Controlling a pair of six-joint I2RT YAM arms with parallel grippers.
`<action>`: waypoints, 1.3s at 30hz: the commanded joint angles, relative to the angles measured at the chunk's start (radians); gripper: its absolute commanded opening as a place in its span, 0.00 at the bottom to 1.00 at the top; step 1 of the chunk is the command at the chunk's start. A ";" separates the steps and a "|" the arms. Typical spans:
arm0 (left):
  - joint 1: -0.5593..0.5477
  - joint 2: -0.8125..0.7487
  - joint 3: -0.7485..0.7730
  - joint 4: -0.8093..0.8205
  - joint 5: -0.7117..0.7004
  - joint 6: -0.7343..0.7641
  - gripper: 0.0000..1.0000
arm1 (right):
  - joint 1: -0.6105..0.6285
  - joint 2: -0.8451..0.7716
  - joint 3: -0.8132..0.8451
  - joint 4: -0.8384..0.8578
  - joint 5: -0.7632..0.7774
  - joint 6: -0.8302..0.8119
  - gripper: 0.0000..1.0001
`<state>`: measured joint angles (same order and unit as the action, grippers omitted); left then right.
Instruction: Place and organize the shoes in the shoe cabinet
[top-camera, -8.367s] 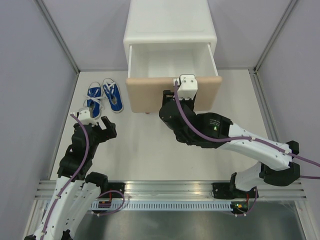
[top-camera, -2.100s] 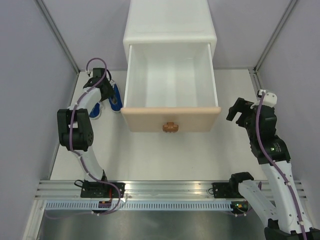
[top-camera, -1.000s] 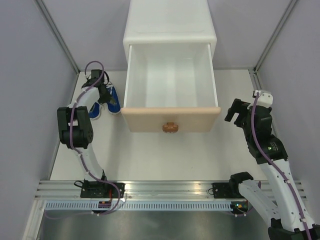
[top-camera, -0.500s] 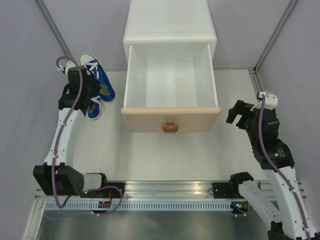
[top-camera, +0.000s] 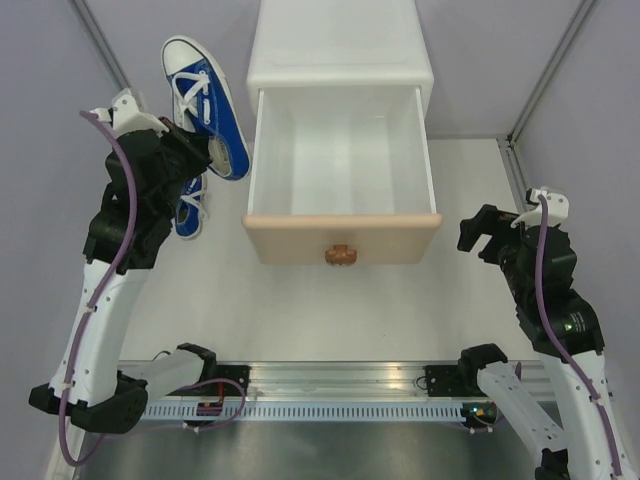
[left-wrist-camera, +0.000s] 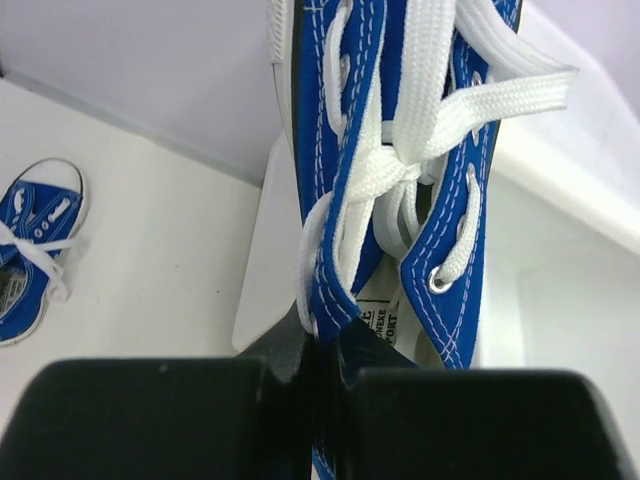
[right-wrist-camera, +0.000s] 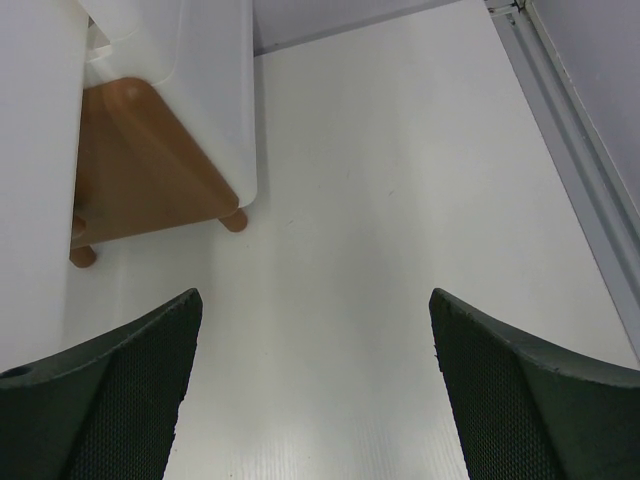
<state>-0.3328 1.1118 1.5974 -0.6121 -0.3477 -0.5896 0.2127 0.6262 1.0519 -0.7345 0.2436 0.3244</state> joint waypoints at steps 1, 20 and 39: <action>-0.031 -0.011 0.122 0.034 -0.008 0.049 0.02 | 0.005 -0.017 0.034 -0.022 -0.004 0.007 0.98; -0.602 0.288 0.550 -0.221 -0.129 -0.003 0.02 | 0.004 -0.034 0.031 -0.037 -0.006 0.004 0.98; -0.739 0.414 0.536 -0.253 -0.349 -0.156 0.02 | 0.005 -0.051 0.011 -0.025 -0.010 0.001 0.98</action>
<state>-1.0630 1.5303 2.1204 -0.9363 -0.6361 -0.6769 0.2134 0.5865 1.0657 -0.7792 0.2394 0.3256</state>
